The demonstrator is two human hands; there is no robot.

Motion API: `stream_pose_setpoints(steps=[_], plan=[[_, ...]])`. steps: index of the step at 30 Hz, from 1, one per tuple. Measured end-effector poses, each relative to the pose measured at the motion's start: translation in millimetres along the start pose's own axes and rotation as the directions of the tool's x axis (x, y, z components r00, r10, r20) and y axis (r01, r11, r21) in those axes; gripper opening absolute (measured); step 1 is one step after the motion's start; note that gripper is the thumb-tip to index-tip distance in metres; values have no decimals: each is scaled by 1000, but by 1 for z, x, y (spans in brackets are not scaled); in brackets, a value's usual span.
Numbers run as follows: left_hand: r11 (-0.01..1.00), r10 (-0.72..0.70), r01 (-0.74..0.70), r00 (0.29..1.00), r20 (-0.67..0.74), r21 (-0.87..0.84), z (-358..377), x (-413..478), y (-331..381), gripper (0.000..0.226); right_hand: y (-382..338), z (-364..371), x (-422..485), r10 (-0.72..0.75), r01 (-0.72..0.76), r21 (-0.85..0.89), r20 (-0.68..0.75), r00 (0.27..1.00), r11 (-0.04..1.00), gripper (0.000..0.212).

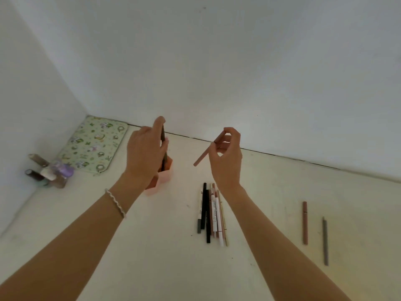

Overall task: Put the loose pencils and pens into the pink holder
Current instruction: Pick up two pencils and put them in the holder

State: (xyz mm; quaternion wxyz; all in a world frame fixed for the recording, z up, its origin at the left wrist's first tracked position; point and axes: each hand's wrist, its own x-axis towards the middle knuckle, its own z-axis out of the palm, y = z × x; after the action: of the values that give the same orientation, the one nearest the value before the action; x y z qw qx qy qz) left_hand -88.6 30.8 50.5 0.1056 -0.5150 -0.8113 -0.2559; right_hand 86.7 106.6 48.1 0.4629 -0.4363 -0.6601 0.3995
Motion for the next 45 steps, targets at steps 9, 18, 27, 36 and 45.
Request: stream_pose_setpoints(steps=[9, 18, 27, 36, 45], plan=[[989, 124, -109, 980, -158, 100, -8, -7, -18, 23, -7, 55, -21, 3, -9, 61, 108, 994, 998, 36], [948, -112, 137, 988, 102, -288, 3, -53, 35, 18, 17, 38, -25, -61, 87, -231, 118, 991, 969, 33], [934, -225, 356, 649, 727, -29, 84, -114, 93, 39, 59, -47, -21, 242, -203, -350, 70, 968, 914, 31], [856, -219, 448, 767, 604, -258, 68, -79, 89, 59, 93, -74, -41, 606, -317, -713, 187, 774, 625, 28], [784, -200, 375, 907, 371, -495, 30, -42, 79, 56, 97, -58, -56, 572, -240, -776, 183, 799, 584, 21]])
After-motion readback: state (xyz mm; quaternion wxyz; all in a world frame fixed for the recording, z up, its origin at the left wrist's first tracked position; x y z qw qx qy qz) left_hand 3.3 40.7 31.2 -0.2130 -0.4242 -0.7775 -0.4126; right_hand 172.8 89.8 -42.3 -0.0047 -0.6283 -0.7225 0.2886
